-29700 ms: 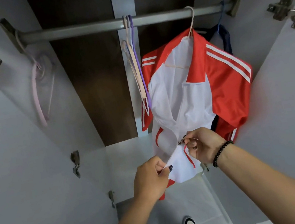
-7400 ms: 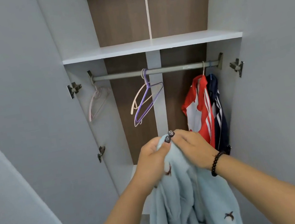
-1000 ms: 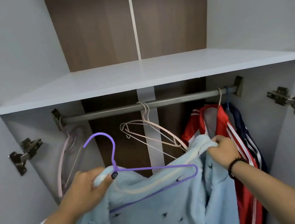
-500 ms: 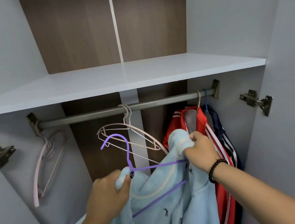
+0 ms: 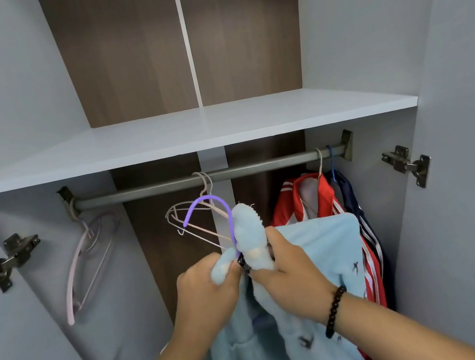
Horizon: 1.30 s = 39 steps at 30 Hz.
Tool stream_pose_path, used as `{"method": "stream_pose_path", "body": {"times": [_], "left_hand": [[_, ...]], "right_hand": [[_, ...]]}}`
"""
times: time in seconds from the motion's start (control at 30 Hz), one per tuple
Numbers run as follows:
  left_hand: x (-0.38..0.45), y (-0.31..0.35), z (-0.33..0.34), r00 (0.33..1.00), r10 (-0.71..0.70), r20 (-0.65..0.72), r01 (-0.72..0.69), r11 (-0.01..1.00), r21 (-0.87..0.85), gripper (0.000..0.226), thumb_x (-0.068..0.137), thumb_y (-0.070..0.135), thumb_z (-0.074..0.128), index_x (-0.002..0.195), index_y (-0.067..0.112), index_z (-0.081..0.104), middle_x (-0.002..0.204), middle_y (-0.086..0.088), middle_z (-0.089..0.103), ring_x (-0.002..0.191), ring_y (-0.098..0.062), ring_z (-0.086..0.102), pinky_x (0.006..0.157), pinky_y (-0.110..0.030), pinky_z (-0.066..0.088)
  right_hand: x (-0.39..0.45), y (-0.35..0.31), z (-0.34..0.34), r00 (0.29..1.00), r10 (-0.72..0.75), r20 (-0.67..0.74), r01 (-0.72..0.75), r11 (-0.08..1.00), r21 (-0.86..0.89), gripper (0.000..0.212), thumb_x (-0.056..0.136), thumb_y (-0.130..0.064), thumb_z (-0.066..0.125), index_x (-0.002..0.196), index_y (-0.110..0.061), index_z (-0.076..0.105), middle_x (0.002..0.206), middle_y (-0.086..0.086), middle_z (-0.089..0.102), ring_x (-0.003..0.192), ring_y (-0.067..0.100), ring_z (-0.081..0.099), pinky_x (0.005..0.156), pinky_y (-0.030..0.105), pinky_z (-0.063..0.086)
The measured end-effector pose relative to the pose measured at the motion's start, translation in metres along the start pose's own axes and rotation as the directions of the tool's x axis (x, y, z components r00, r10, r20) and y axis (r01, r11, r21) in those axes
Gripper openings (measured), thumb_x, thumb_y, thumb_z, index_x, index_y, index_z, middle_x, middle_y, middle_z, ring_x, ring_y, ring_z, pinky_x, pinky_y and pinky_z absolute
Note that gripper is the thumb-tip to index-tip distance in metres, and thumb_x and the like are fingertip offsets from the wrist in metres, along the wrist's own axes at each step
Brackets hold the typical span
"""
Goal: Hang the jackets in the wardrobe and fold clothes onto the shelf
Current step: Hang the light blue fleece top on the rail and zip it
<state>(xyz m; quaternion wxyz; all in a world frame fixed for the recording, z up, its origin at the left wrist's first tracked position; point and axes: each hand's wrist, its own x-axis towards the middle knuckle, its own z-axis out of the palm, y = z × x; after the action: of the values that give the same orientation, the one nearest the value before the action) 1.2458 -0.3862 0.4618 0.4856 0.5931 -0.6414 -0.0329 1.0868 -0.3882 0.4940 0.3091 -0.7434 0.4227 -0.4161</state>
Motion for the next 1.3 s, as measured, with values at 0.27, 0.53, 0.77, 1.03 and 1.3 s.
{"method": "stream_pose_path", "body": {"times": [0.27,0.53,0.77,1.03,1.3], "left_hand": [[-0.019,0.003,-0.009,0.996,-0.033,-0.082,0.019,0.986,-0.167,0.031,0.078,0.031,0.075,0.059,0.014,0.057,0.051,0.003,0.048,0.048,-0.005,0.039,0.046,-0.019,0.035],[-0.018,0.031,-0.019,0.991,0.057,-0.118,-0.081,0.973,-0.216,0.021,0.073,0.041,0.067,0.065,0.022,0.067,0.057,0.003,0.059,0.051,-0.011,0.049,0.049,-0.021,0.040],[-0.019,0.053,0.007,0.984,0.175,-0.039,-0.179,0.972,-0.150,0.028,0.078,0.049,0.061,0.069,0.023,0.067,0.061,0.007,0.061,0.055,-0.013,0.054,0.050,-0.016,0.040],[-0.036,0.095,0.060,0.997,0.073,-0.035,-0.070,0.993,0.091,0.031,0.084,0.052,0.049,0.089,0.029,0.069,0.077,0.012,0.065,0.074,-0.011,0.059,0.067,-0.027,0.047],[-0.073,0.119,0.111,0.994,0.095,0.061,-0.103,0.985,0.141,0.008,0.083,0.027,0.072,0.090,0.026,0.076,0.067,0.008,0.070,0.058,-0.011,0.064,0.057,-0.014,0.044]], "right_hand": [[-0.009,0.020,-0.055,0.997,0.038,-0.061,-0.048,0.985,-0.168,0.032,0.067,-0.045,0.077,0.089,-0.029,0.059,0.083,-0.013,0.064,0.076,0.002,0.060,0.061,0.015,0.048],[-0.009,0.024,-0.099,0.932,-0.360,0.037,0.291,0.683,-0.670,0.068,0.083,-0.048,0.064,0.143,-0.032,0.036,0.136,-0.002,0.038,0.124,0.017,0.036,0.103,0.029,0.031],[-0.023,0.026,-0.118,0.932,-0.203,0.299,0.351,0.709,-0.612,0.037,0.096,-0.049,0.043,0.128,-0.032,0.048,0.118,-0.009,0.057,0.106,0.016,0.055,0.088,0.034,0.045],[-0.050,0.046,-0.139,0.991,-0.120,0.057,0.131,0.815,-0.564,0.024,0.091,-0.048,0.048,0.107,-0.033,0.058,0.098,-0.012,0.064,0.090,0.011,0.059,0.075,0.031,0.049],[-0.099,0.099,-0.139,0.956,0.291,-0.033,-0.286,0.908,-0.304,0.004,0.085,-0.033,0.057,0.088,-0.031,0.059,0.082,-0.011,0.065,0.076,0.009,0.060,0.069,0.029,0.053]]}}
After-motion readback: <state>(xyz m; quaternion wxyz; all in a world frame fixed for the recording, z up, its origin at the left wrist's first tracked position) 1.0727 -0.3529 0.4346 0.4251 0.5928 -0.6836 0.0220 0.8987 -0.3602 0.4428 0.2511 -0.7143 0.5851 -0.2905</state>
